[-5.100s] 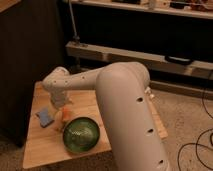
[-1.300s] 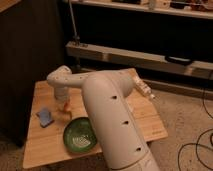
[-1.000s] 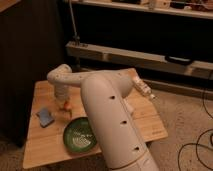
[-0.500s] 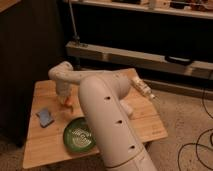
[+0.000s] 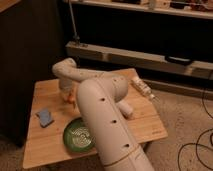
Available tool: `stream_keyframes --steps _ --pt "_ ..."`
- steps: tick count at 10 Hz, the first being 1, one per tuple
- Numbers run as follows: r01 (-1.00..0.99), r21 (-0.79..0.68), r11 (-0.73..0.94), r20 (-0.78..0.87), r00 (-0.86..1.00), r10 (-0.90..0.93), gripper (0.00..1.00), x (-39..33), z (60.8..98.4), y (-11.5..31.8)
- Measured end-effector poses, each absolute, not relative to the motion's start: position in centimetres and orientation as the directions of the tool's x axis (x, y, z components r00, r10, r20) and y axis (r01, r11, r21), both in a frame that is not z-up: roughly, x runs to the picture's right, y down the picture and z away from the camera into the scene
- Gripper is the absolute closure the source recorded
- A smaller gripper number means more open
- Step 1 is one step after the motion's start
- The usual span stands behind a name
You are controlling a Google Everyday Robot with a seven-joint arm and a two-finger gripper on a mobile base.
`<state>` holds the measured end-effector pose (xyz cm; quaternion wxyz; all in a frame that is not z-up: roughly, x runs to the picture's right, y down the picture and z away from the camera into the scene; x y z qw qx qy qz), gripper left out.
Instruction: Drag the pepper across the table
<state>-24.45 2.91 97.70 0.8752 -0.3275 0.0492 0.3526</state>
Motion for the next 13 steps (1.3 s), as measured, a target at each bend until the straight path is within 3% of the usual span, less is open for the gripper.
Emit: stream_keyframes --steps 13 --pt "-0.635 -0.637 0.437 -0.327 0.736 0.593 0.75 -18.1 99.7 1.2"
